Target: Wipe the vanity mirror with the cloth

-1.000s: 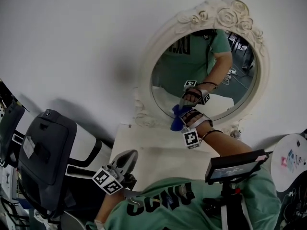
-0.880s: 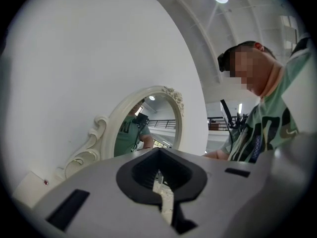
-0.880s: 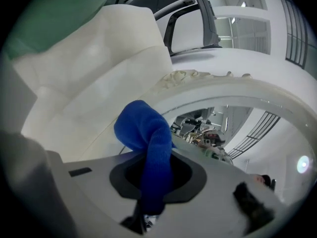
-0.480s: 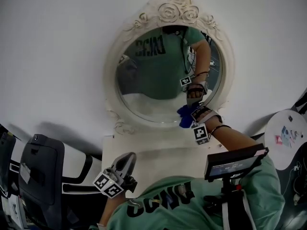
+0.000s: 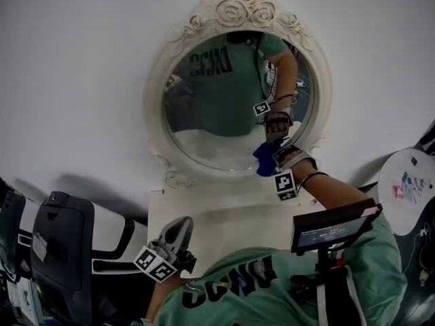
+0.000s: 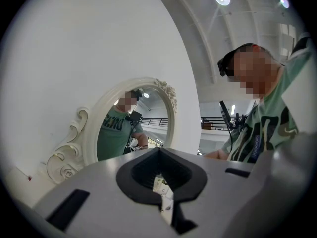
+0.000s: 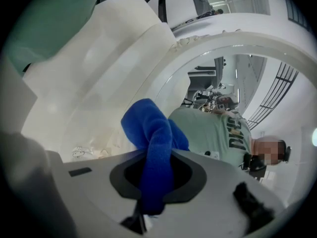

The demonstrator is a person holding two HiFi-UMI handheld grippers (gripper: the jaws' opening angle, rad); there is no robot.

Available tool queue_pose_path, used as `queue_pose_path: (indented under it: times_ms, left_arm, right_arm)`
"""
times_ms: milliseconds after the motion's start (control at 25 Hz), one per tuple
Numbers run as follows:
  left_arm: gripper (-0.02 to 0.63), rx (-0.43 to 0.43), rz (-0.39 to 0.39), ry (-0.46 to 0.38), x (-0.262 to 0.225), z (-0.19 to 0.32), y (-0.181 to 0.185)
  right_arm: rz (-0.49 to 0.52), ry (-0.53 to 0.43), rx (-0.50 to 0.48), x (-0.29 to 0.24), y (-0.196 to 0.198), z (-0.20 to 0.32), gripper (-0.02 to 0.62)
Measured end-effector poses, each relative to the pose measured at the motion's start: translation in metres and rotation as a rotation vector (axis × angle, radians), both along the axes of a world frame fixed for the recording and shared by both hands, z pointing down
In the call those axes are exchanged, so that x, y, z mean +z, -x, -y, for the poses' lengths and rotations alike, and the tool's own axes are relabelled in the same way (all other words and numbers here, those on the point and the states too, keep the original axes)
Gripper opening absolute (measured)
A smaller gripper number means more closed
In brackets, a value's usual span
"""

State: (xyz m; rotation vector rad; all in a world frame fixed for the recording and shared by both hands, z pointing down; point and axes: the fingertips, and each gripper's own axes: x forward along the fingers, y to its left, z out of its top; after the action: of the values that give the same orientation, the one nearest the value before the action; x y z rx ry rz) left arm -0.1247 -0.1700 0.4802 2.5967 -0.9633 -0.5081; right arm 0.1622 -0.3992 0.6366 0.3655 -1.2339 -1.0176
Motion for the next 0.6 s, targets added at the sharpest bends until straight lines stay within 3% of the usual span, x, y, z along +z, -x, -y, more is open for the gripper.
queue_pose_path:
  times_ms: [360,600]
  left_arm:
    - [0.000,-0.074,-0.013,0.011,0.009,-0.008,0.042]
    - [0.000,-0.152,-0.016,0.030,0.016,-0.014,0.080]
  right_arm:
    - [0.125,0.040,-0.266,0.015,0.153,-0.015,0.049]
    - [0.119,0.068,-0.330,0.041,0.217,-0.007,0.049]
